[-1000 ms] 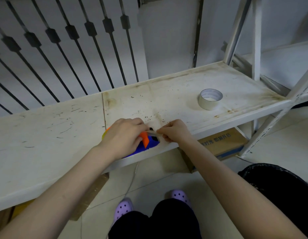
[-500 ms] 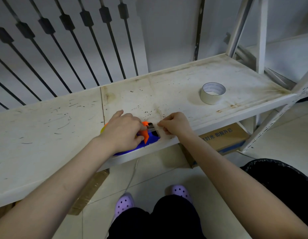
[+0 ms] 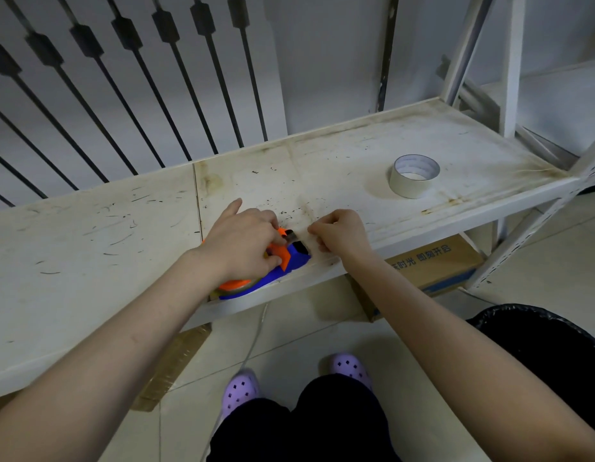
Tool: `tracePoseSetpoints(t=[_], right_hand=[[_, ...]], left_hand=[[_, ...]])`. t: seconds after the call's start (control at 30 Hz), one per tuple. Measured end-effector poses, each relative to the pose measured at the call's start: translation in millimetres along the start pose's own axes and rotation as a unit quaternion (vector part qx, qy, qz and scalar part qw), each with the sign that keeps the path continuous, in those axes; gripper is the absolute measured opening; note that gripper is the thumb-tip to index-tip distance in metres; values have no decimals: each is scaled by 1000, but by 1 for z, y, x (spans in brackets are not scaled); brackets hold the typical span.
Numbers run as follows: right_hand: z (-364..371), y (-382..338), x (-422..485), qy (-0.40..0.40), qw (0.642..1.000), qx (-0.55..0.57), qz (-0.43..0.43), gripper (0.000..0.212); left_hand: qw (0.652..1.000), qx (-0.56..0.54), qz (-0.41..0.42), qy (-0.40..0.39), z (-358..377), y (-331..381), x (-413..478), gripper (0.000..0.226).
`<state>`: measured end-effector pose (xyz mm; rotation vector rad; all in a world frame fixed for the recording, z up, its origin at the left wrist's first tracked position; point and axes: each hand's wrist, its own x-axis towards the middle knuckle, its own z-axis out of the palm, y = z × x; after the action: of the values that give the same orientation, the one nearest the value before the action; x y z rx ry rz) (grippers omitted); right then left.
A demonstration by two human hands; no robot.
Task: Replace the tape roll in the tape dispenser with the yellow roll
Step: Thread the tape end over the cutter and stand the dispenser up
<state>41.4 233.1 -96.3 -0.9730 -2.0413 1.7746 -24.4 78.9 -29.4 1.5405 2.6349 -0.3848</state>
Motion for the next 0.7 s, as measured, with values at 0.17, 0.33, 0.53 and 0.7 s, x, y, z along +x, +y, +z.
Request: tracePoseSetpoints(t=[0.17, 0.33, 0.53, 0.7], right_hand=[[9, 5, 6, 44, 999, 7, -21, 10], [14, 0, 17, 44, 999, -2, -17, 13], [22, -11, 32, 3, 995, -89, -39, 22], [26, -8, 37, -29, 991, -106, -74, 10]], left_hand=[[1000, 7, -6, -9, -2, -2, 3, 42], [1000, 5, -4, -26, -1, -4, 9, 47], [996, 42, -5, -85, -7, -6, 16, 52], [988, -132, -69, -35, -23, -14, 25, 78]])
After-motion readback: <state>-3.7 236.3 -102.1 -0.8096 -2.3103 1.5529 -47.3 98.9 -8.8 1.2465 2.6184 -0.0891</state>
